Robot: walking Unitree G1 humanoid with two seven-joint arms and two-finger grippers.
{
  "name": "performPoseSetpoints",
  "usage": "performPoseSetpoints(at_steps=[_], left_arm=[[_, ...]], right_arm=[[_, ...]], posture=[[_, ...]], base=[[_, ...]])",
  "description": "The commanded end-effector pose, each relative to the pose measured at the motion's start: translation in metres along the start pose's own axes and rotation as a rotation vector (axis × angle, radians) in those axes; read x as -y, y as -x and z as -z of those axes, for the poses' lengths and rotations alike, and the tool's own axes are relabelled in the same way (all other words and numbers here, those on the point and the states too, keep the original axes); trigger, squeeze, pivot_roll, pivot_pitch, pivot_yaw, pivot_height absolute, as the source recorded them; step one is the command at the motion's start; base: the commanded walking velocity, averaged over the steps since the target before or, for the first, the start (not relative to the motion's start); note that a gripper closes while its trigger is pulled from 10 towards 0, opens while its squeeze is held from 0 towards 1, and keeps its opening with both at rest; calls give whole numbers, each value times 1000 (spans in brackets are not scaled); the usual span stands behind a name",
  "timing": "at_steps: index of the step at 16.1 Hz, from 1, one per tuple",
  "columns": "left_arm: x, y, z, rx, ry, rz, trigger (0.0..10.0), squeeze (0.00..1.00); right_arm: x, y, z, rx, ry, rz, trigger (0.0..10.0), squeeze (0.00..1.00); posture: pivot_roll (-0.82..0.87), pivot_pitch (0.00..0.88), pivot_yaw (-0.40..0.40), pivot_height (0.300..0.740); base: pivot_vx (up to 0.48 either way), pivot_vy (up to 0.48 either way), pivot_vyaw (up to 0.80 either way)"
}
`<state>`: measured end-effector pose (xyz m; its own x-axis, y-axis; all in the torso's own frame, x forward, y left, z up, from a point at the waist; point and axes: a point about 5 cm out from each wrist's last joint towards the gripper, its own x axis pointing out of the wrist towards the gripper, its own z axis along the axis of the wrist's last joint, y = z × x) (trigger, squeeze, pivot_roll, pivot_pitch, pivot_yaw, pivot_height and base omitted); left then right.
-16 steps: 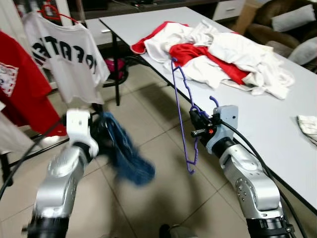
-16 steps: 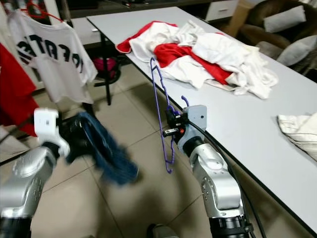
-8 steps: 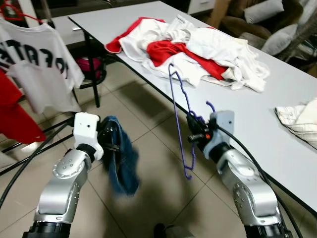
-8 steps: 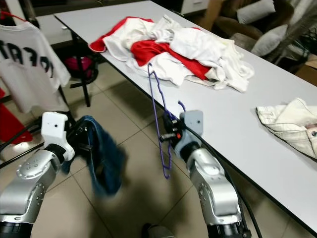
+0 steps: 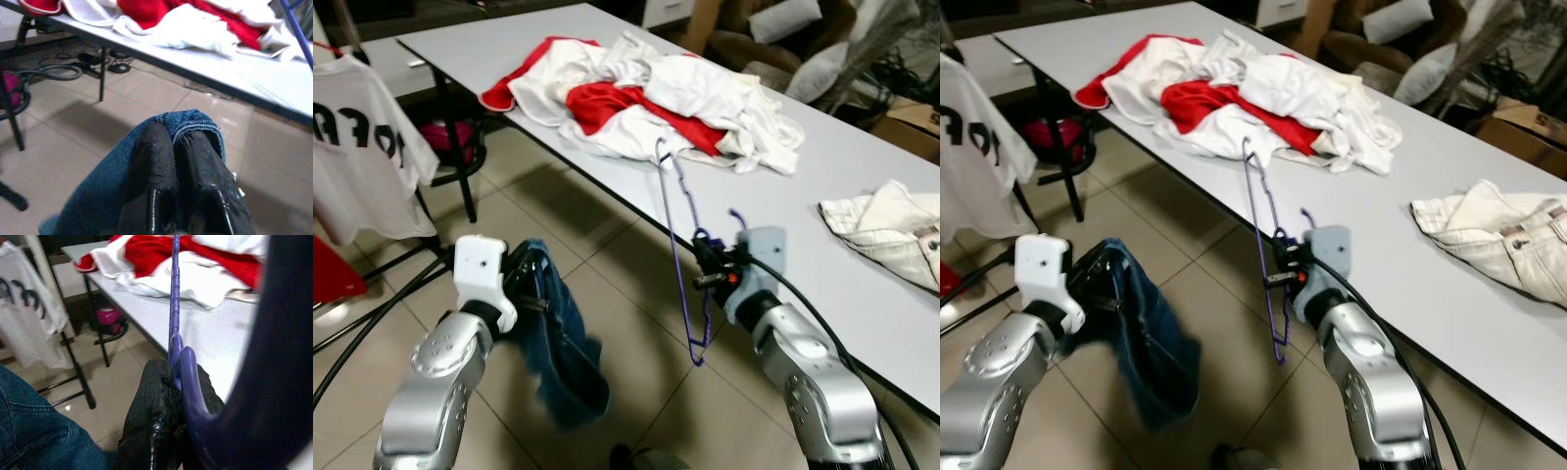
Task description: Hang hanger
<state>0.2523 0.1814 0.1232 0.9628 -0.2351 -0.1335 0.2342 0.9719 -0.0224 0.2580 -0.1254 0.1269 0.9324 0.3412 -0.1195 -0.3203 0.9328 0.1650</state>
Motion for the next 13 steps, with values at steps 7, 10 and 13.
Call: performPoseSetpoints(at_steps=[7, 10, 13], left_arm=[[7, -5, -6, 36, 12, 18, 10000, 0], [6, -2, -10, 46, 3, 30, 10000, 0], [2, 1, -7, 31, -19, 33, 10000, 0]], right_arm=[[14, 8, -15, 28, 25, 86, 10000, 0], [10, 9, -2, -18, -12, 95, 10000, 0], [9, 10, 1, -13, -25, 127, 10000, 0]], posture=[[-43, 0, -78, 740], [-19, 0, -83, 740], [-18, 0, -66, 740]], base=[[0, 0, -800], [0, 0, -800], [0, 0, -800]])
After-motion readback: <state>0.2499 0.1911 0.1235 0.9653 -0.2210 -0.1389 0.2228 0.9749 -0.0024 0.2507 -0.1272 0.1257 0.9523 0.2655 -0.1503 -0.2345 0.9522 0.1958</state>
